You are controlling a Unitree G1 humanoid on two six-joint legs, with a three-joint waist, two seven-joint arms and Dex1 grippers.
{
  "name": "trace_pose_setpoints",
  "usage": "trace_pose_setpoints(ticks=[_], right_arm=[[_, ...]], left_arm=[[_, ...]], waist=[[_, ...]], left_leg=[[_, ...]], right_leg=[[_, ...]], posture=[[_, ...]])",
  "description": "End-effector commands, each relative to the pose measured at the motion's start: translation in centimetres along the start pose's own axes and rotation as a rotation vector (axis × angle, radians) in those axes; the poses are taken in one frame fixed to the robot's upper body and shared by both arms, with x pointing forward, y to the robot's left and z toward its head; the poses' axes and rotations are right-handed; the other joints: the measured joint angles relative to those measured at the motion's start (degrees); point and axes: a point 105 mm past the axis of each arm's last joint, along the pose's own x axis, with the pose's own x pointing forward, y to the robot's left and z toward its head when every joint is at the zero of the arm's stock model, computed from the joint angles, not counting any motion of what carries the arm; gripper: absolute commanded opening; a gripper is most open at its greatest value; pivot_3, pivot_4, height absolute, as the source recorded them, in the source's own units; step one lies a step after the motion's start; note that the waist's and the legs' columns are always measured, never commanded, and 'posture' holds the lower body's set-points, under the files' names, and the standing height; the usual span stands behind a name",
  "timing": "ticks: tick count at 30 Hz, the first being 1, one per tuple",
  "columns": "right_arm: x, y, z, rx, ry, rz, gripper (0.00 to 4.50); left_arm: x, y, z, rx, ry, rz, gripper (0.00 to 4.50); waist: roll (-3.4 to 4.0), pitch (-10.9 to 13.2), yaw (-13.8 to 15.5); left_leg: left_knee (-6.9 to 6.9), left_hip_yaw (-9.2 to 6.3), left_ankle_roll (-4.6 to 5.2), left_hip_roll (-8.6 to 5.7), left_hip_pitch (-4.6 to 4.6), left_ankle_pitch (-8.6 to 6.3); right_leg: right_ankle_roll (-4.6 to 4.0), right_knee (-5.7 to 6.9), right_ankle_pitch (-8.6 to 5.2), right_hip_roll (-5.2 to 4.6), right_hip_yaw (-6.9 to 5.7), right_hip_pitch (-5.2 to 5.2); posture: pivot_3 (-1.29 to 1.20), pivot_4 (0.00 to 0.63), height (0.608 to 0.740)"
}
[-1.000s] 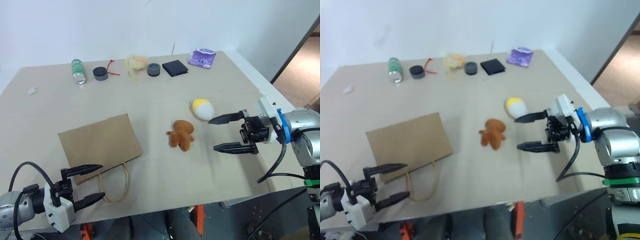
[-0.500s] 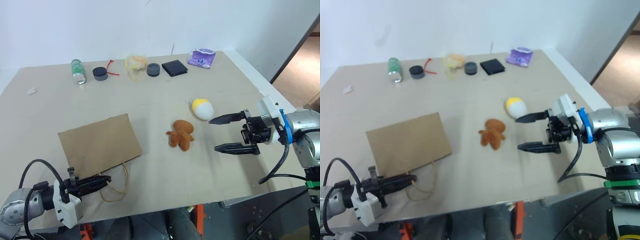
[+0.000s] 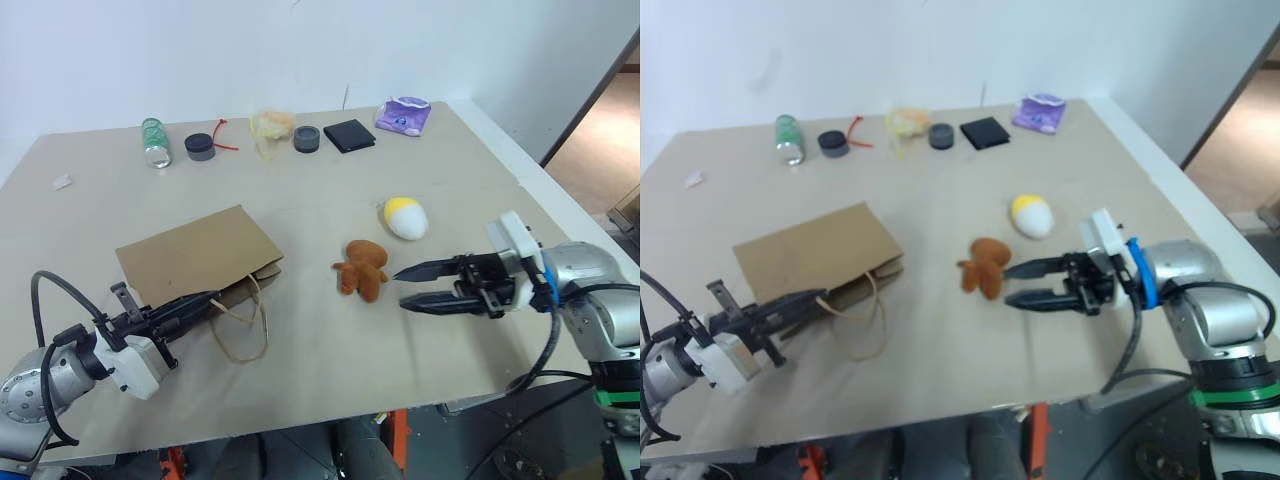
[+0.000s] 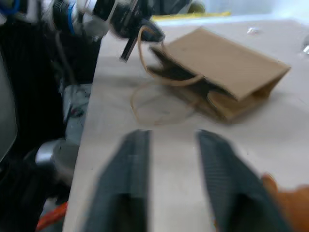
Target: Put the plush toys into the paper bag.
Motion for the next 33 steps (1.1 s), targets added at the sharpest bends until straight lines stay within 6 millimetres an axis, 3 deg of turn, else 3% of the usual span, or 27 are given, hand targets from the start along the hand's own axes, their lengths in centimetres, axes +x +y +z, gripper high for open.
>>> trace_pose_setpoints(ticks=[1,6,13,19,28,33], right_arm=[[2.9,0.3,0.8,0.006,-0.060,-0.034,0.01],[6.5,0.6,-0.2,0.066,-0.113,-0.072,0.01],[11.6,0.3,-3.4,0.166,-0.145,-0.145,0.01],[15.2,-1.3,-4.5,0.200,-0.161,-0.232,0.01],[18.4,-3.5,-4.6,0.215,-0.165,-0.293,0.01],[20.4,-3.8,-5.0,0.229,-0.140,-0.306,0.01]], left_arm=[[0.2,1.5,0.5,0.031,-0.006,0.054,0.00],[0.9,1.9,0.6,0.023,-0.008,0.069,0.00],[1.4,2.0,0.7,0.017,-0.018,0.072,0.00],[1.5,1.6,0.9,0.009,-0.022,0.064,0.00],[1.5,1.2,1.1,0.004,-0.030,0.052,0.00],[1.6,1.2,1.2,0.002,-0.031,0.055,0.00]], waist=[[-0.08,-0.03,0.02],[-0.25,-0.11,0.06],[-0.50,-0.24,-0.02],[-0.75,-0.37,-0.09],[-0.84,-0.42,-0.10],[-0.85,-0.42,-0.10]], left_leg=[[0.02,-0.03,0.00,0.02,0.00,0.00],[0.08,-0.07,-0.01,0.01,-0.05,0.01],[0.05,-0.15,-0.01,0.05,-0.09,0.01],[0.06,-0.15,-0.01,0.09,-0.08,0.01],[0.03,-0.16,-0.01,0.14,-0.11,0.01],[-0.03,-0.20,-0.01,0.26,-0.11,0.01]], right_leg=[[-0.05,0.00,-0.02,0.03,-0.02,0.01],[-0.19,0.00,-0.07,0.03,-0.01,0.02],[-0.13,0.00,-0.03,0.09,-0.07,-0.01],[-0.30,-0.01,-0.10,0.12,-0.07,-0.02],[-0.34,0.00,-0.07,0.18,-0.09,-0.06],[-0.27,0.00,-0.01,0.29,-0.12,-0.09]], posture=[[0.00,0.150,0.740],[0.00,0.150,0.740],[0.00,0.150,0.740],[0.00,0.150,0.740],[0.00,0.150,0.740],[0.00,0.150,0.740]])
